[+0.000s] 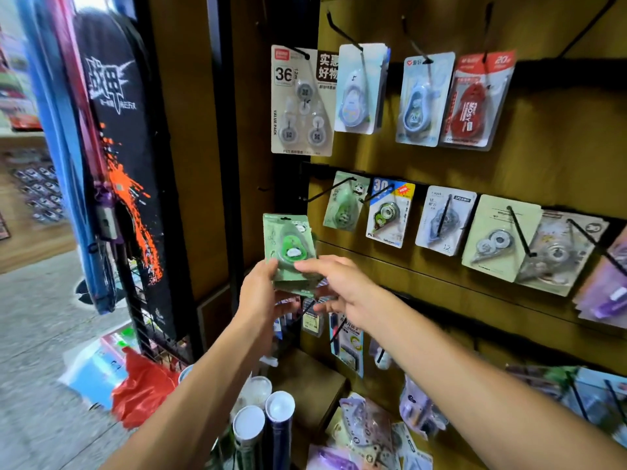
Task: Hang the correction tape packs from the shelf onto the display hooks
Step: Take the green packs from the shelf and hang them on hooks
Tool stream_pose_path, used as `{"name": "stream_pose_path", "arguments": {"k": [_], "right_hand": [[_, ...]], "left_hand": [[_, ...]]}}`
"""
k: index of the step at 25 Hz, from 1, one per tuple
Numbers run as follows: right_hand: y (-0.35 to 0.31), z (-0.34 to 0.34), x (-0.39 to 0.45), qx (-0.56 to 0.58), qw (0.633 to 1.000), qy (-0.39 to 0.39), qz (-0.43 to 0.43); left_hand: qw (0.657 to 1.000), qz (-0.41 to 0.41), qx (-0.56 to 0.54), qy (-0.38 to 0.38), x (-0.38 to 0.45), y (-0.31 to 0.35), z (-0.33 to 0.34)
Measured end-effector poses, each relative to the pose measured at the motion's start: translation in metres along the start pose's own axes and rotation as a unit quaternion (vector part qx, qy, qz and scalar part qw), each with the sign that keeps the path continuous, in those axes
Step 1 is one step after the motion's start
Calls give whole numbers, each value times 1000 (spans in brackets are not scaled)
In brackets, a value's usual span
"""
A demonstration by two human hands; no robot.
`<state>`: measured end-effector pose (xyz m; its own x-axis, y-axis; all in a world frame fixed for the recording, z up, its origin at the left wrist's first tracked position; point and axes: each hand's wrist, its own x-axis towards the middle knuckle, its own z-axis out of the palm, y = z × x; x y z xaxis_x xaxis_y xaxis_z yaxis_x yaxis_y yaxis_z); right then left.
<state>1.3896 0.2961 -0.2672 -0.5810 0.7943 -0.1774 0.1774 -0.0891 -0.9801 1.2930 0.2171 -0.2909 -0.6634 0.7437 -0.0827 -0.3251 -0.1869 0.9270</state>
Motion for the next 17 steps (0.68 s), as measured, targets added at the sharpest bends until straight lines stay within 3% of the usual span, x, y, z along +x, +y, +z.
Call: {"name": "stream_pose_path", "arguments": {"k": [3, 6, 9, 14, 17], "right_hand": [[-5, 2, -8, 1, 1000, -3, 0], [-9, 2, -18, -6, 1000, 13, -24], [-2, 1, -23, -44, 996, 31, -70], [6, -2, -26, -45, 984, 36, -168], [-4, -4, -17, -35, 986, 59, -150]], "left_hand": [[998, 38, 39, -19, -4, 2, -2], [999, 36, -12, -20, -10, 2, -6], [997, 8, -69, 14, -9, -3, -9], [994, -2, -75, 77, 2, -10, -13], [993, 1, -69, 99, 4, -7, -14]]}}
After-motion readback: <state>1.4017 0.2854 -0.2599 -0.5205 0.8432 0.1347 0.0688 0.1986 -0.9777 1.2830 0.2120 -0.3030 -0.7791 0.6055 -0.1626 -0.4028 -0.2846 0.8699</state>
